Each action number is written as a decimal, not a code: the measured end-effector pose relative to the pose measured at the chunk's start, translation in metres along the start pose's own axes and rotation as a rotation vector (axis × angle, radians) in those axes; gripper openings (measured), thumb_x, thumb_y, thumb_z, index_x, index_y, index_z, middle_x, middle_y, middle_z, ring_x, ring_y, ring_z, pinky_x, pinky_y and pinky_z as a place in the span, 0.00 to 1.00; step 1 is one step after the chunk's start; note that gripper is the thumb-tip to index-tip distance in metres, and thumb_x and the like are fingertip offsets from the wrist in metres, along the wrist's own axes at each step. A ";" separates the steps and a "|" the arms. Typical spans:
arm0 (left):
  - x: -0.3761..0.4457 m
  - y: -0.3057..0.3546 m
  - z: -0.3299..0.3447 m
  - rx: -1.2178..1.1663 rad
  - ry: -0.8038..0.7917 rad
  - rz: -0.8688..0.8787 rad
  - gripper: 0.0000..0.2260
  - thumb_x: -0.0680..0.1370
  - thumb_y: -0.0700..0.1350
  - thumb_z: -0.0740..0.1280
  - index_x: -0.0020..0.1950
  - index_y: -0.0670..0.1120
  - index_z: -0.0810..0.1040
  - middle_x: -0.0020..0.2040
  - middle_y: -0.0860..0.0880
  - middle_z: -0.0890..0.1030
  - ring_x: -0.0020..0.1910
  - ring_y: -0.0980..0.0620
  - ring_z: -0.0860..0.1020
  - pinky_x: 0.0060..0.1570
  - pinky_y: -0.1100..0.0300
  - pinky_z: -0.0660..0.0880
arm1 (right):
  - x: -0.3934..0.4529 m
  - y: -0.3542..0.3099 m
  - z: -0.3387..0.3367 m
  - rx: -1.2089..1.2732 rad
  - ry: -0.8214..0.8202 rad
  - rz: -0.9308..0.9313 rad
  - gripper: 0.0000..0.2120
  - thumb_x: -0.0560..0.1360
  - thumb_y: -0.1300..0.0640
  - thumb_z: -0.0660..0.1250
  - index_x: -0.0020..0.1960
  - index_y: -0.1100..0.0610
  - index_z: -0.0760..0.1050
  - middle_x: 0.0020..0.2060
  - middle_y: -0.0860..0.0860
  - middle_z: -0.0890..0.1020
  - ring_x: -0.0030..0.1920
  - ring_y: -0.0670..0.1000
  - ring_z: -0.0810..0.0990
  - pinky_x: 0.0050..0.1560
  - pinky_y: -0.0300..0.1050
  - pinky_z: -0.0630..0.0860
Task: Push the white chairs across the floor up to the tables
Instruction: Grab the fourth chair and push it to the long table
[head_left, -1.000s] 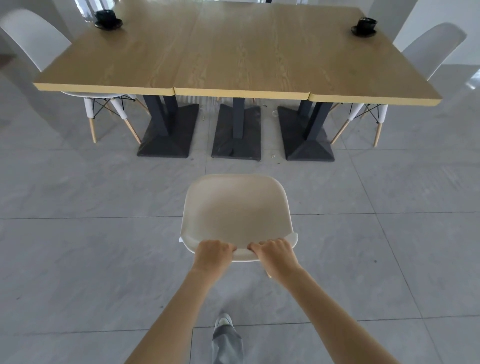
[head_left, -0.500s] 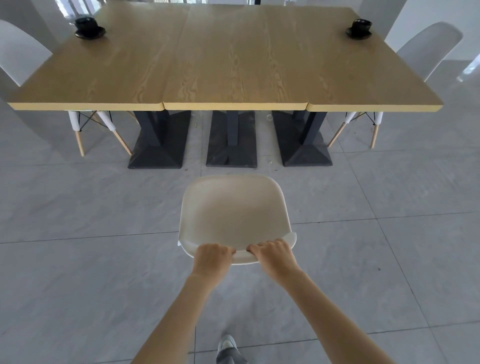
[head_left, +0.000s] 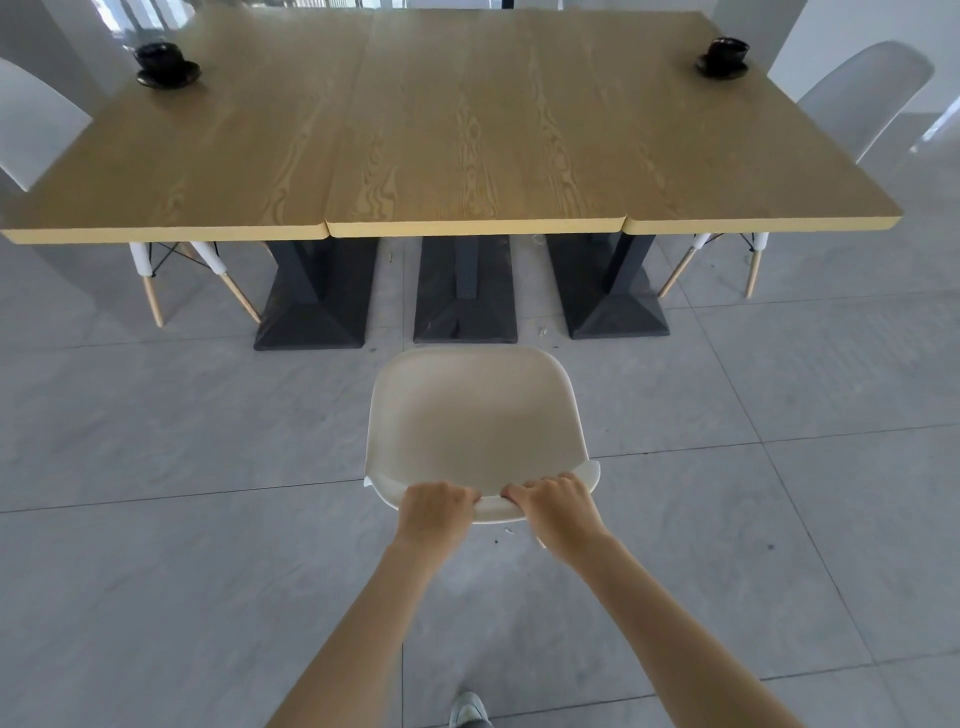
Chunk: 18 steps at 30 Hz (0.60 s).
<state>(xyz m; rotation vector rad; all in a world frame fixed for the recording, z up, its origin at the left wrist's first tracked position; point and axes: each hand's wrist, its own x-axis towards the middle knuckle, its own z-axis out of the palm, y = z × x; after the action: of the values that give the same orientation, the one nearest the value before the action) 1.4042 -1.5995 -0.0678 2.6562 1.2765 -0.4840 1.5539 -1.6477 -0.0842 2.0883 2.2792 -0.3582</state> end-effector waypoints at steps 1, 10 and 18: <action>0.002 -0.002 -0.001 0.001 0.005 0.002 0.12 0.75 0.37 0.58 0.54 0.47 0.77 0.49 0.44 0.84 0.50 0.41 0.81 0.39 0.58 0.65 | 0.004 0.000 0.000 -0.009 0.004 0.004 0.15 0.63 0.67 0.67 0.48 0.54 0.79 0.36 0.53 0.85 0.38 0.57 0.83 0.42 0.46 0.74; 0.030 -0.019 -0.008 -0.018 -0.002 -0.013 0.12 0.75 0.37 0.58 0.53 0.47 0.77 0.49 0.44 0.84 0.50 0.42 0.81 0.44 0.55 0.74 | 0.035 0.008 -0.005 -0.085 0.018 0.021 0.13 0.53 0.61 0.75 0.34 0.49 0.79 0.22 0.47 0.81 0.23 0.50 0.79 0.27 0.39 0.73; 0.071 -0.033 -0.025 -0.012 -0.003 -0.014 0.12 0.76 0.37 0.58 0.54 0.47 0.77 0.50 0.44 0.83 0.51 0.42 0.81 0.48 0.55 0.75 | 0.077 0.028 -0.013 -0.046 0.031 0.011 0.16 0.46 0.60 0.77 0.30 0.47 0.78 0.18 0.45 0.77 0.18 0.47 0.76 0.23 0.35 0.70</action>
<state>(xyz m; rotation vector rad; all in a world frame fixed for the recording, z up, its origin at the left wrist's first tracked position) 1.4255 -1.5197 -0.0694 2.6375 1.2944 -0.4801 1.5754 -1.5674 -0.0890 2.0989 2.2690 -0.2719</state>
